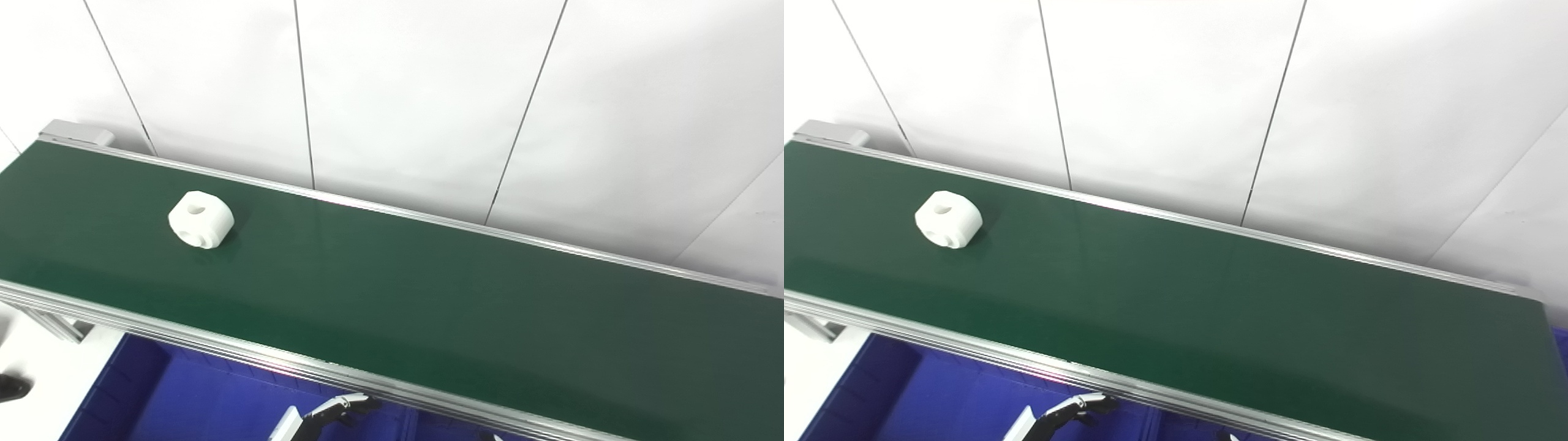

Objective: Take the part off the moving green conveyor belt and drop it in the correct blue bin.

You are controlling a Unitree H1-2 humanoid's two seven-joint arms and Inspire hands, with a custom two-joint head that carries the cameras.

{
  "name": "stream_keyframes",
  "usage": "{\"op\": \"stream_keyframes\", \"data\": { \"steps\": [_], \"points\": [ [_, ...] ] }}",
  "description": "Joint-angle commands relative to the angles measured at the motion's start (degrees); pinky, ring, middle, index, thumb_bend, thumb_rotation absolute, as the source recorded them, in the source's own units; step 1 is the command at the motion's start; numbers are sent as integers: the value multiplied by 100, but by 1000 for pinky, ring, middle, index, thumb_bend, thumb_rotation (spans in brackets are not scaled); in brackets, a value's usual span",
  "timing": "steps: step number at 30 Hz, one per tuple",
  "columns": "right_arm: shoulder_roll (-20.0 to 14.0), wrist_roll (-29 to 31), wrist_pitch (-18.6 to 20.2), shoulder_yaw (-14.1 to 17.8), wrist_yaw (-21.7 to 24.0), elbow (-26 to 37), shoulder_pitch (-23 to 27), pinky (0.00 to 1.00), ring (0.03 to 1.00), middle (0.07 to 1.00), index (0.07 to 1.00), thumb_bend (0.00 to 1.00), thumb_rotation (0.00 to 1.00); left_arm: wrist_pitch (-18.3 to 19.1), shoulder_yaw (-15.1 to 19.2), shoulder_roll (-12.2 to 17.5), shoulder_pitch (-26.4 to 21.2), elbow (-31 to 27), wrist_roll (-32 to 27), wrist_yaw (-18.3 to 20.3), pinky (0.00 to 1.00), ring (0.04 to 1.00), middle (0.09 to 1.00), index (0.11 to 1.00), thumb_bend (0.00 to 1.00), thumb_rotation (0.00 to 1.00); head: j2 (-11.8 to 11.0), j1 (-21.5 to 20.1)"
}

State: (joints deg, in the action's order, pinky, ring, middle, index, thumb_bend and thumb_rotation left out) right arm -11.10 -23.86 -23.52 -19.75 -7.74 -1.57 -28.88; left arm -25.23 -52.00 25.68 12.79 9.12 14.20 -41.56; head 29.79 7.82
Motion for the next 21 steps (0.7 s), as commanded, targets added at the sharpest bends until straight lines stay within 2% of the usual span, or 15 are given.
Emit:
{"op": "stream_keyframes", "data": {
  "steps": [1,5,10,14,19,21],
  "points": [
    [5,27,-336,-18,-136,149,-51,660,775,829,871,587,354,-170,6,157,23,-272,81,-162,632,736,793,733,762,283,13,-4],
    [9,-16,-335,-34,-194,164,-59,668,776,826,868,587,345,-170,32,254,131,-667,3,-217,616,716,785,722,787,308,22,-5],
    [-11,10,-337,-92,-213,152,-31,657,773,830,877,576,351,-169,249,483,215,-1588,266,-298,605,709,770,704,802,302,64,-69],
    [-24,-41,-339,-175,-368,136,-10,647,768,825,872,586,366,-169,615,671,296,-2307,217,-134,598,699,760,694,829,325,114,-197],
    [-27,-44,-338,-203,-383,154,-2,649,772,828,873,589,412,-169,1245,769,412,-2836,70,488,601,701,766,696,827,330,245,-407],
    [-30,-22,-336,-204,-362,174,4,646,770,828,872,588,411,-168,1668,731,436,-2884,140,792,597,699,764,700,836,358,296,-477]
  ]
}}
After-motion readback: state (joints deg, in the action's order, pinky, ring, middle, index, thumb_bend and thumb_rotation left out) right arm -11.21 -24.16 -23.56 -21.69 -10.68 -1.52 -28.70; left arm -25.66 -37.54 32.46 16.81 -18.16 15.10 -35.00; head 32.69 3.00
